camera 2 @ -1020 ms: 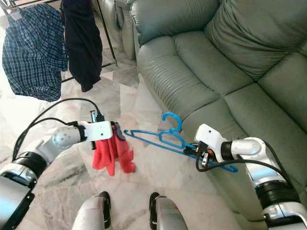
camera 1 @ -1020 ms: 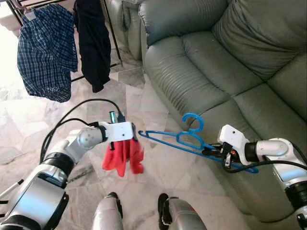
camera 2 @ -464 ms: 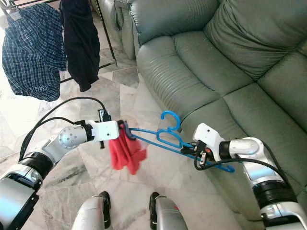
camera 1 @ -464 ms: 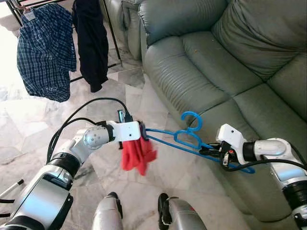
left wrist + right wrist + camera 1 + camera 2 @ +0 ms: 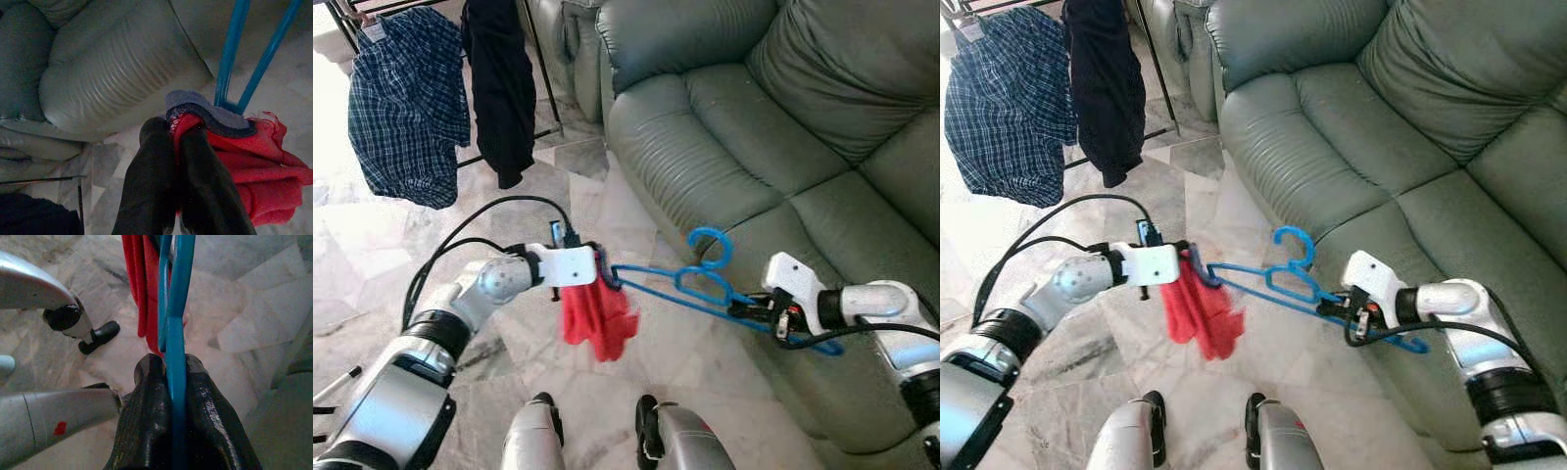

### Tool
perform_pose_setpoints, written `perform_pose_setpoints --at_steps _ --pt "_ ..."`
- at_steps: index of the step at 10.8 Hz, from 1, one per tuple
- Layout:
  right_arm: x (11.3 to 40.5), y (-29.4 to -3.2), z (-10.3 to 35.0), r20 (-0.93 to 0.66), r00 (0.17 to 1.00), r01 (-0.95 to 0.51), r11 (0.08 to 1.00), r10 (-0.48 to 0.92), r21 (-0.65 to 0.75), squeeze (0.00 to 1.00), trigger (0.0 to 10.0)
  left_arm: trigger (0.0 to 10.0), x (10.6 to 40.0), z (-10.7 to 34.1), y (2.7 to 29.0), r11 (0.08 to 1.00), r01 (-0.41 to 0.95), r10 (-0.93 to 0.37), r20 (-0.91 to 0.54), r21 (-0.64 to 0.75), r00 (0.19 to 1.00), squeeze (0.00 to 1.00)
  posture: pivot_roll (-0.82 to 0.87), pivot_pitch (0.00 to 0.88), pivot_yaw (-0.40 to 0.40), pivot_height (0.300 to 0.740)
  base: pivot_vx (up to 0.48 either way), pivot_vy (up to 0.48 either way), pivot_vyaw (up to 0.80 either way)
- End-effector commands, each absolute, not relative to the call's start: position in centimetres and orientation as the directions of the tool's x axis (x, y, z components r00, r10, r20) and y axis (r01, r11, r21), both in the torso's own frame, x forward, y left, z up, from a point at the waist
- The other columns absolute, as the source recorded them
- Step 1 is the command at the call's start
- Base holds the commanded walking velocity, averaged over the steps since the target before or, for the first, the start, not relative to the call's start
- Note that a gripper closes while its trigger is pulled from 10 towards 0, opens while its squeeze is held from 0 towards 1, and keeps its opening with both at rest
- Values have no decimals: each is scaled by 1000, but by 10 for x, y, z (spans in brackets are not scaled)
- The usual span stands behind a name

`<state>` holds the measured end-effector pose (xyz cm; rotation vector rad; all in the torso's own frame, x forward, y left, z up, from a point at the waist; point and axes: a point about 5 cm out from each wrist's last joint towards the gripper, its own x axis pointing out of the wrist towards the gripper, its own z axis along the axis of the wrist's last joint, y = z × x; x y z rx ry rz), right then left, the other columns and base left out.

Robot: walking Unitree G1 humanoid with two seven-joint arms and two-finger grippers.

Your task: Hang hanger

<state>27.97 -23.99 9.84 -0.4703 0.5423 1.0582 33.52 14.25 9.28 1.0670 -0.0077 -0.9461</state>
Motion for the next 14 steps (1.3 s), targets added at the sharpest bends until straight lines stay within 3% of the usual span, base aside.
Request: perform_pose_setpoints --at_steps 1,8,10,14 --pt "276 -243 99 -643 352 -917 388 680 -92 0 10000 10000 335 91 144 115 662 -651 -447 740 613 0 -23 212 -43 740 0 0 0" --pt "274 -240 109 -630 294 -936 351 719 -35 0 10000 10000 331 85 144 102 665 -649 -457 740 608 0 -27 215 -44 740 0 0 0" --pt "277 -239 108 -618 318 -929 368 719 -51 0 10000 10000 333 90 137 133 660 -677 -419 739 606 0 -28 214 -45 740 0 0 0" --pt "278 -222 95 -598 325 -924 380 733 -37 0 10000 10000 336 117 114 308 598 -752 -196 740 630 0 -23 215 -48 740 0 0 0"
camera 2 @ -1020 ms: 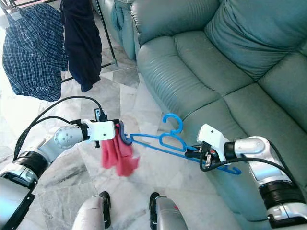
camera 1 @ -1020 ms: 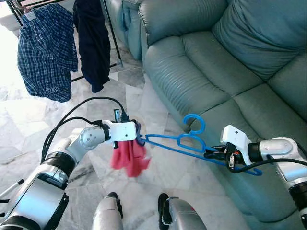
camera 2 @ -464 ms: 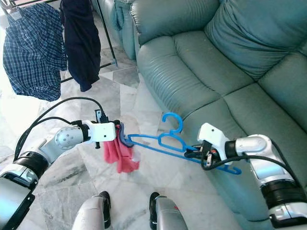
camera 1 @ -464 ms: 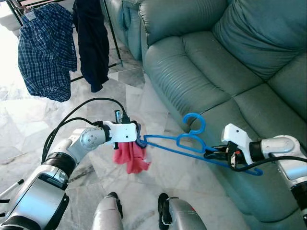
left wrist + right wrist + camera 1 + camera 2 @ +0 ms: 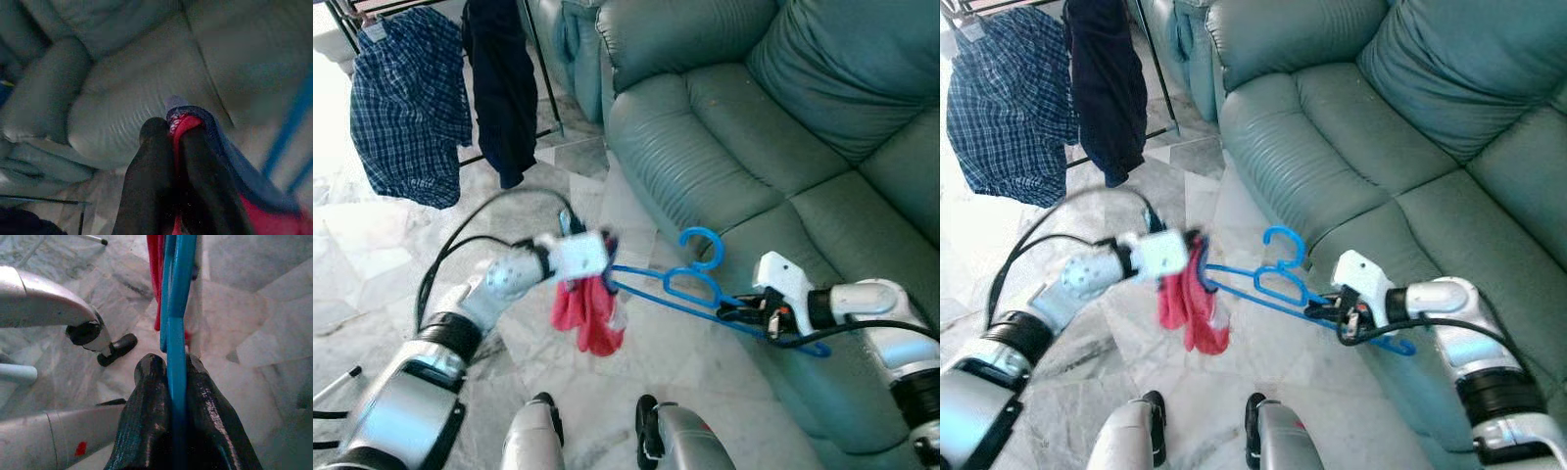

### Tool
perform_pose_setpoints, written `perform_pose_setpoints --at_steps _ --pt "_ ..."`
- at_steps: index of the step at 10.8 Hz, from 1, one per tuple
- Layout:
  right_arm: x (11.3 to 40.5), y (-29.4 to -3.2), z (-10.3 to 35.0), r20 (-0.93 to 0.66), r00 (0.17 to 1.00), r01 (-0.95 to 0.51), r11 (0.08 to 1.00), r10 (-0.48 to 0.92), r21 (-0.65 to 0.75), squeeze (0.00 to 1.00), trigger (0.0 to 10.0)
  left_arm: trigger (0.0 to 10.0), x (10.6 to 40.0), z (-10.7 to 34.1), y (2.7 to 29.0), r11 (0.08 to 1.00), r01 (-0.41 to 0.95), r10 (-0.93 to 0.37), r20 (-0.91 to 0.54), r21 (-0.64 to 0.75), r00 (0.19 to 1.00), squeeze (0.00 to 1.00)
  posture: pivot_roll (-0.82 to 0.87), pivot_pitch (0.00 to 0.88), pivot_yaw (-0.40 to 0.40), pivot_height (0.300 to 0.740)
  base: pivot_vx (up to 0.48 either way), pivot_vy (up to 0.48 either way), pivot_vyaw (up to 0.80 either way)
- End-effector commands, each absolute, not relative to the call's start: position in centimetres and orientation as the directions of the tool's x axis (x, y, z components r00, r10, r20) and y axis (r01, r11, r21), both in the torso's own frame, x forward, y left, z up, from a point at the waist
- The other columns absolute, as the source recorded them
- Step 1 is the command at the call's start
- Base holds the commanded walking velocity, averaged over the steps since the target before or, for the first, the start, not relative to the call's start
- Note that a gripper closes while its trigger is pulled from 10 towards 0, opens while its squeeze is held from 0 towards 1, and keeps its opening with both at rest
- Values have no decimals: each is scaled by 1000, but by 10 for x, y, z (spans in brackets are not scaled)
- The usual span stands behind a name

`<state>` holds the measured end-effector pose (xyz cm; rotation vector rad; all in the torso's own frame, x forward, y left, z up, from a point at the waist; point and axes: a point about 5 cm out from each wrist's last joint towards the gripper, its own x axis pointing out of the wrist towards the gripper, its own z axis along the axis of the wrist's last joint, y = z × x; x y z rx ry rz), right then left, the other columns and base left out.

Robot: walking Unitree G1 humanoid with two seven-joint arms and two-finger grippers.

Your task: Hang hanger

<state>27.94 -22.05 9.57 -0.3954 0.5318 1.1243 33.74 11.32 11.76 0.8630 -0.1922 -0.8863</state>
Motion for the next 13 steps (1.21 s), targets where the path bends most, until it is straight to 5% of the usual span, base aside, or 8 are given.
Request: perform_pose_setpoints --at_steps 1,3,7,11,13 --pt "275 -219 89 -601 312 -925 378 736 -17 0 10000 10000 337 128 108 371 595 -763 -131 713 633 0 -20 214 -49 740 0 0 0" --pt "275 -216 71 -599 354 -891 453 718 17 0 10000 10000 340 160 98 508 590 -774 32 627 632 0 -17 213 -49 740 0 0 0" --pt "327 -230 81 -412 834 -455 881 369 -133 0 10000 10000 326 177 84 494 652 -831 91 575 549 0 -10 211 -51 740 0 0 0" --pt "340 -236 102 -286 906 -366 916 312 -163 0 10000 10000 318 158 87 454 673 -828 -3 583 561 0 -17 210 -48 740 0 0 0" --pt "353 -236 117 -138 975 -177 984 176 6 0 10000 10000 305 154 62 431 704 -858 13 564 514 0 -14 208 -42 740 0 0 0"
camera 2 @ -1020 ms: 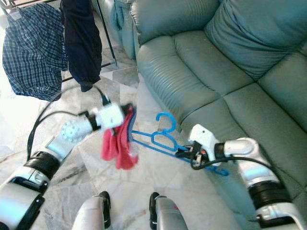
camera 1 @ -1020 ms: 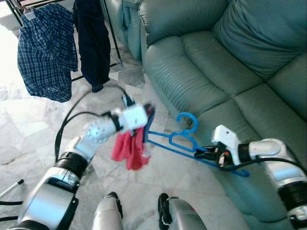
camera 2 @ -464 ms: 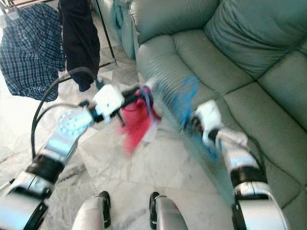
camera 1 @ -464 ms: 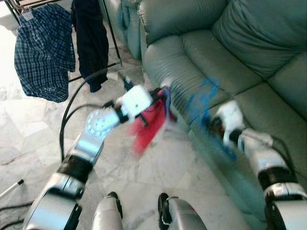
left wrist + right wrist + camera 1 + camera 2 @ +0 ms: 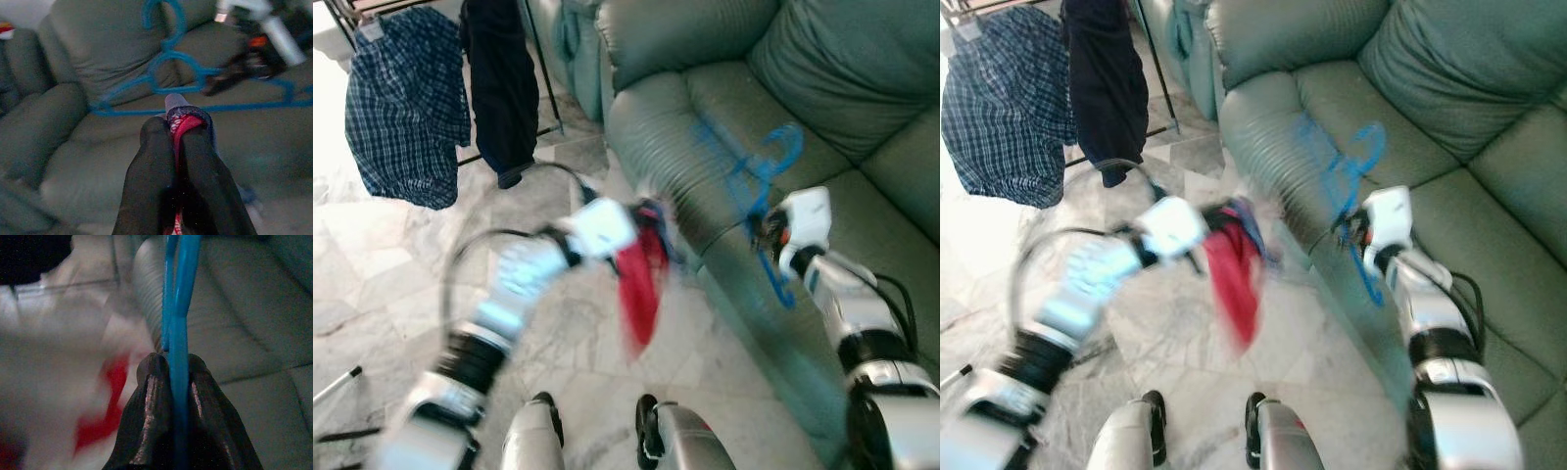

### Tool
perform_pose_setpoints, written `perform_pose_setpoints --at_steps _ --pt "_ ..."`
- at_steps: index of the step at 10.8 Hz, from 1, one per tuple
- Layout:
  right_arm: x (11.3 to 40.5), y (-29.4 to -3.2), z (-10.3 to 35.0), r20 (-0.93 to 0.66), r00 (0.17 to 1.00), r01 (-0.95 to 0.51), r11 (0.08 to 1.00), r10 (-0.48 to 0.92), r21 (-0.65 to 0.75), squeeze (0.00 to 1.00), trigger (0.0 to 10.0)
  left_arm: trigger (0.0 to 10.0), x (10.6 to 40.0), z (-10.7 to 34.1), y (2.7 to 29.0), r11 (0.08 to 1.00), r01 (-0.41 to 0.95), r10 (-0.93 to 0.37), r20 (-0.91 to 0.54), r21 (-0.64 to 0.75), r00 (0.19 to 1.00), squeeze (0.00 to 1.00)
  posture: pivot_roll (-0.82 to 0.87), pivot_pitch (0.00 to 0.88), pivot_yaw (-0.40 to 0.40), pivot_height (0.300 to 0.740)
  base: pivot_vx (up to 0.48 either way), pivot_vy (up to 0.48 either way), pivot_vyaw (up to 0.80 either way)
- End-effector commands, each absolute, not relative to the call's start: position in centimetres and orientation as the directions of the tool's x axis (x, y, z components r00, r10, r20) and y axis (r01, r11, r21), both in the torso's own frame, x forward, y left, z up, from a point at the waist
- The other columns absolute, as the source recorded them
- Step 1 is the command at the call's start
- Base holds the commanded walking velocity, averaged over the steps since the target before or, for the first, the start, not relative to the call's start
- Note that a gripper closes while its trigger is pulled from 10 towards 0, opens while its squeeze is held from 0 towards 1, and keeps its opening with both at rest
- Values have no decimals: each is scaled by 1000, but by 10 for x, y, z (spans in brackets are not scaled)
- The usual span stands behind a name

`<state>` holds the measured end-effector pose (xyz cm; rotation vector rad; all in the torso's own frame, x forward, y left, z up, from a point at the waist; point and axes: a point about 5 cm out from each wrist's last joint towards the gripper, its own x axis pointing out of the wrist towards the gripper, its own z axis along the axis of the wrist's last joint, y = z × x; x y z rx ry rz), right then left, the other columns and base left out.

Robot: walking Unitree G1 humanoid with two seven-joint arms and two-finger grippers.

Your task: Hang hanger

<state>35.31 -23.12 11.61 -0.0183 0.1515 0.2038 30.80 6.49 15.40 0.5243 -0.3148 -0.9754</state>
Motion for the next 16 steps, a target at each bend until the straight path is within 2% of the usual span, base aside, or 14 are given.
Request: perform_pose_setpoints --at_steps 1,2,3,4,5,6,7,8,9,11,13,14,15,16 --pt "356 -233 122 -108 981 -158 985 164 63 0 10000 10000 302 151 59 430 706 -858 12 562 513 0 -14 208 -42 740 0 0 0" --pt "360 -221 126 -88 973 -207 976 213 66 0 10000 10000 300 148 54 439 695 -848 7 569 531 0 -15 207 -42 740 0 0 0" --pt "357 -210 120 -134 941 -316 948 310 -29 0 10000 10000 305 146 56 460 675 -823 -8 576 568 0 -5 203 -44 740 0 0 0" --pt "355 -207 120 -134 927 -357 933 349 -43 0 10000 10000 309 143 61 472 661 -799 -33 583 600 0 -4 202 -43 740 0 0 0" --pt "347 -203 119 -163 873 -475 877 460 -71 0 10000 10000 315 132 72 465 647 -760 -103 604 642 0 -7 203 -39 740 0 0 0" --pt "328 -206 111 -280 754 -649 742 595 -170 0 10000 10000 321 110 96 407 626 -691 -224 665 687 0 -15 203 -36 740 0 0 0" --pt "321 -210 108 -329 715 -691 698 617 -190 0 10000 10000 320 102 104 386 632 -672 -264 672 692 0 -19 205 -35 740 0 0 0" --pt "302 -225 97 -466 615 -779 584 637 -230 0 10000 10000 316 81 127 338 667 -624 -372 664 687 0 -28 203 -36 740 0 0 0" --pt "295 -224 91 -494 588 -802 542 641 -251 0 10000 10000 311 67 138 425 673 -590 -378 605 713 0 -29 200 -33 740 0 0 0" --pt "277 -209 66 -537 531 -845 458 656 -276 0 10000 10000 296 47 158 597 588 -493 -329 546 806 0 -24 201 -33 740 0 0 0" --pt "259 -204 52 -572 476 -878 398 668 -267 0 10000 10000 283 48 174 635 525 -472 -254 566 844 0 -13 205 -53 740 0 0 0" --pt "256 -201 49 -556 480 -875 416 679 -248 0 10000 10000 280 55 182 715 464 -436 -186 523 880 0 -3 205 -58 740 0 0 0" --pt "261 -195 50 -515 537 -842 460 668 -281 0 10000 10000 282 62 192 848 357 -339 -118 392 933 0 7 206 -54 740 0 0 0" --pt "271 -186 57 -423 624 -779 562 656 -277 0 10000 10000 285 70 198 950 242 -231 -73 199 970 0 13 209 -49 740 0 0 0"
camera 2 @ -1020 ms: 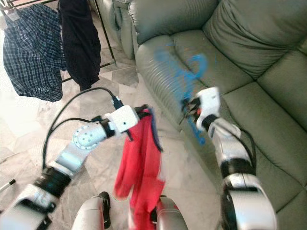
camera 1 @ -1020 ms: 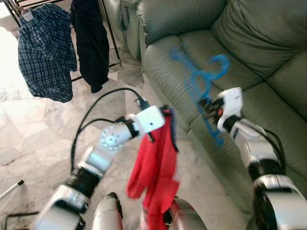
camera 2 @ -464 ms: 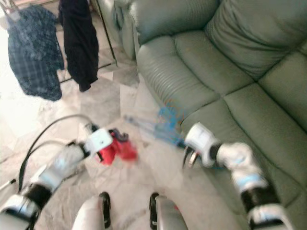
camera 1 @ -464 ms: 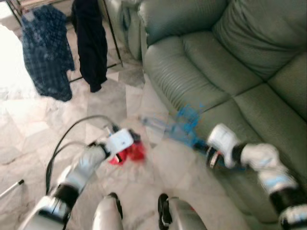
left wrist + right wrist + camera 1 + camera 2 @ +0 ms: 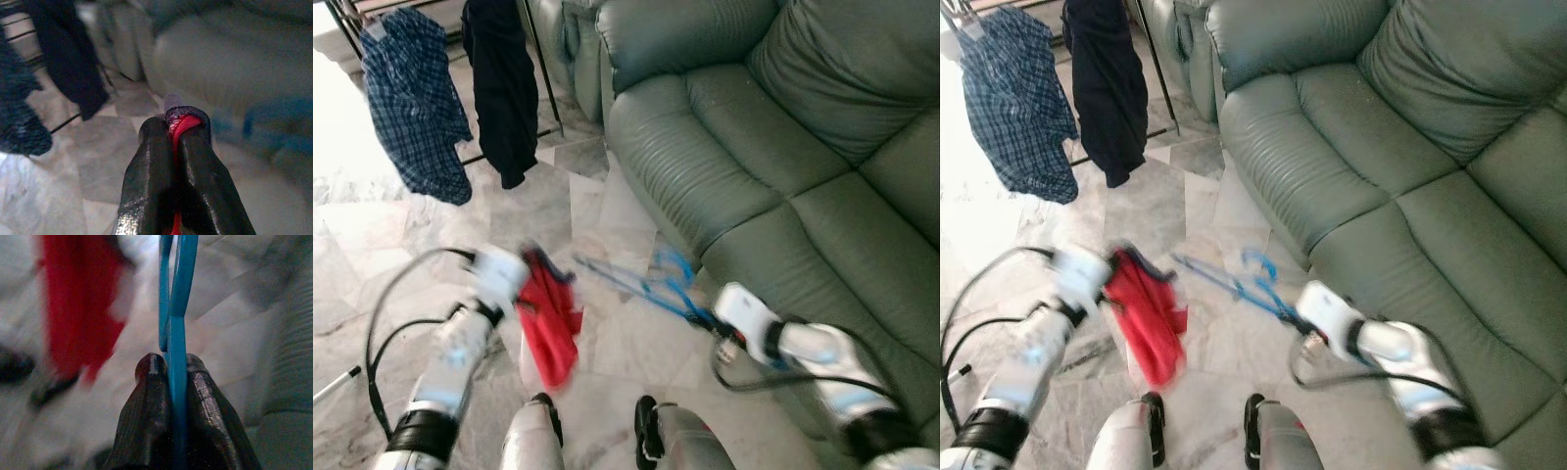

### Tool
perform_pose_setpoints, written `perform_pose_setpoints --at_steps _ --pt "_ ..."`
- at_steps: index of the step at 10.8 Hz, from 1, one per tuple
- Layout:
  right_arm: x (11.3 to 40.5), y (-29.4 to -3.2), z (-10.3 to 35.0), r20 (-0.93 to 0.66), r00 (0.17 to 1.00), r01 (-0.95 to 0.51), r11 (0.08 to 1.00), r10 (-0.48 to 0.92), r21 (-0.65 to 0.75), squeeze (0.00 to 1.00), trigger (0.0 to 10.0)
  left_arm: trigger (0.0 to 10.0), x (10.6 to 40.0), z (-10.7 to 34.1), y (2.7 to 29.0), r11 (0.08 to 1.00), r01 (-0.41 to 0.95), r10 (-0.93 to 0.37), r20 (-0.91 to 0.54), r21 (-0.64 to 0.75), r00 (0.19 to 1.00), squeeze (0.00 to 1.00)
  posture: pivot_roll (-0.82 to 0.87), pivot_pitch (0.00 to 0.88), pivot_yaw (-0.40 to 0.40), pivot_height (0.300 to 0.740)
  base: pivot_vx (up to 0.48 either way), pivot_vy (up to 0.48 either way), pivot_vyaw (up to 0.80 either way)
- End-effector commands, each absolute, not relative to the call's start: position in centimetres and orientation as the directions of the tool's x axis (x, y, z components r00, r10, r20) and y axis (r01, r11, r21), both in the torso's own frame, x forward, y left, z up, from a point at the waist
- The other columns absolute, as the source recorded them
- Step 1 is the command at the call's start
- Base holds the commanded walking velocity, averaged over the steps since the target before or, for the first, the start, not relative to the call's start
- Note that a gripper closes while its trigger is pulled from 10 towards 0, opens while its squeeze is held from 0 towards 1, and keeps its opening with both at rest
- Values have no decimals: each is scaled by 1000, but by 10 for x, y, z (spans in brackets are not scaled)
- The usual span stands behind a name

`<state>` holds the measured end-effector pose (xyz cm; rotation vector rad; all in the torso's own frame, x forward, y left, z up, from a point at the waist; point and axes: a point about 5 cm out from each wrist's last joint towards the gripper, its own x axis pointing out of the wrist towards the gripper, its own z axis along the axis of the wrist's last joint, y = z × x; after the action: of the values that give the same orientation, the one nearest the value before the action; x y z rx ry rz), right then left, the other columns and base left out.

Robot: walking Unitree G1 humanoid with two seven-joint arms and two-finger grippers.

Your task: Hang hanger

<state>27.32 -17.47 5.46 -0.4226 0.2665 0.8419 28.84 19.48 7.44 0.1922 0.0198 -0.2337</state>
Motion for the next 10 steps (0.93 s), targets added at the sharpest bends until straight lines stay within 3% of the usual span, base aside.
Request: perform_pose_setpoints --at_steps 1,2,3,4,7,10 --pt "278 -175 63 -333 693 -719 646 640 -255 0 10000 10000 288 80 197 965 216 -216 -14 148 976 0 13 211 -46 740 0 0 0" --pt "274 -166 65 -307 679 -732 644 667 -222 0 10000 10000 289 83 187 936 315 -315 -24 158 949 0 13 211 -46 740 0 0 0" --pt "266 -163 66 -326 611 -792 567 722 -228 0 10000 10000 287 80 183 902 381 -380 -43 202 924 0 7 218 -42 740 0 0 0" --pt "256 -169 67 -384 509 -861 456 770 -226 0 10000 10000 283 74 183 840 454 -449 -90 295 889 0 -3 220 -44 740 0 0 0" --pt "253 -201 82 -492 364 -926 364 791 -100 0 10000 10000 278 76 177 595 617 -619 -197 515 761 0 -15 224 -52 740 0 0 0" --pt "252 -205 85 -505 331 -936 343 797 -73 0 10000 10000 279 76 174 572 631 -642 -194 524 742 0 -19 224 -55 740 0 0 0"
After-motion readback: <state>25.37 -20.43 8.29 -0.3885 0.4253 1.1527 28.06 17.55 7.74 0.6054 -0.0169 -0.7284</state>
